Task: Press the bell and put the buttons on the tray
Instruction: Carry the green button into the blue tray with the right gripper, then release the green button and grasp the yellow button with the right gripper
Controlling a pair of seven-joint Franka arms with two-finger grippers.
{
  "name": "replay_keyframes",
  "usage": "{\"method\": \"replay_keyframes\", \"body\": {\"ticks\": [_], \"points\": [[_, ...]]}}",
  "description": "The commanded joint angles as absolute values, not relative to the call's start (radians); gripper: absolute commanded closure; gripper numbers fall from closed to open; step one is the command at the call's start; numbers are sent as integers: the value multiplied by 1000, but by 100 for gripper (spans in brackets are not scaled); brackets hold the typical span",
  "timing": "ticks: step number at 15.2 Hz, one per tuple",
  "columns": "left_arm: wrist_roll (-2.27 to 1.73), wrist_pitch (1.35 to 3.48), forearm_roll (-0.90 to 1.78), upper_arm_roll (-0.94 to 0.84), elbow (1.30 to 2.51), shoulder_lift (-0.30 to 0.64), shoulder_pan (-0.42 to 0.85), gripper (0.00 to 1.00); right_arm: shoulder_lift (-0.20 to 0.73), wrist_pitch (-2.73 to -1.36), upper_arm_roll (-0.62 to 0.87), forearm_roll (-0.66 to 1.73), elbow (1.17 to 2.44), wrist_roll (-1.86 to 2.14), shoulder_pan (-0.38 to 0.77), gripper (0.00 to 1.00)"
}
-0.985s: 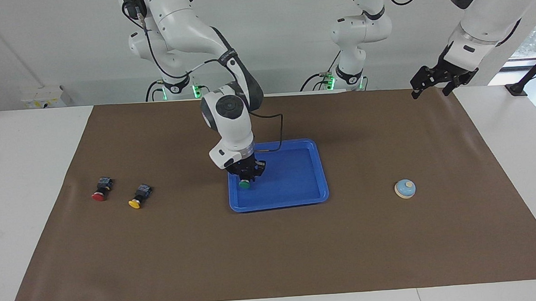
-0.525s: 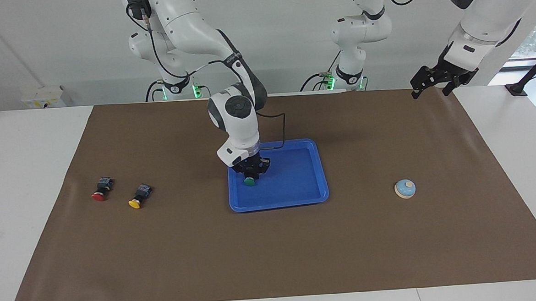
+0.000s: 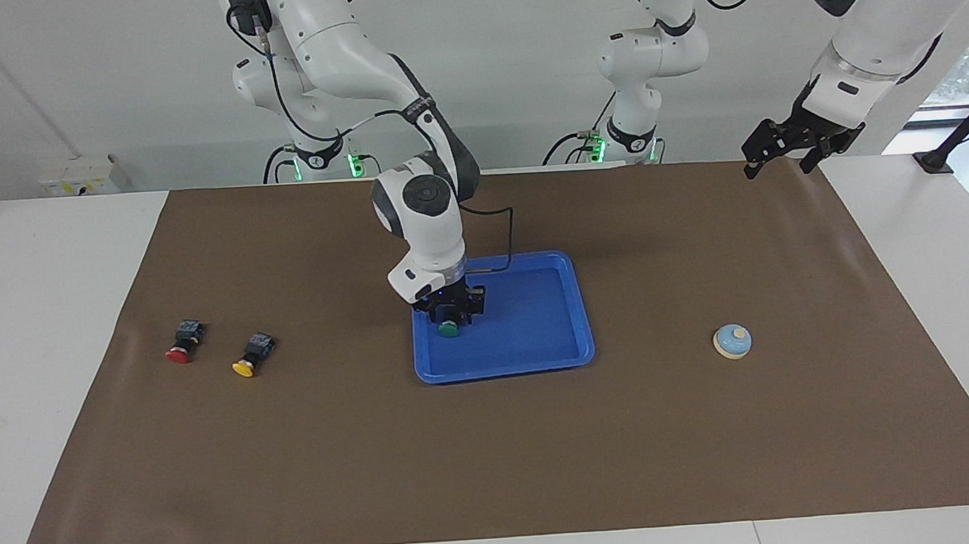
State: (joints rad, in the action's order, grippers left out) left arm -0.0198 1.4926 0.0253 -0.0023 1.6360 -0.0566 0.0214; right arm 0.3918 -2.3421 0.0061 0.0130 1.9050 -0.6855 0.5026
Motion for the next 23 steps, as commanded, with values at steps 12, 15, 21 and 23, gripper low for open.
{"method": "replay_keyframes", "body": {"ticks": [12,15,21,23], "points": [[-25,1476,34,3,1634,-64,23,0,183,-2040,3,0,1884,-359,102,0],[-25,1476,34,2,1634,-64,23,0,167,-2066,2,-6,1943,-327,37,0],[-25,1476,34,3,1634,-64,23,0,172,-2247,3,-31,2089,-333,-77,0],[-25,1476,34,3,1634,-64,23,0,192,-2275,3,-31,2092,-333,-86,0]]}}
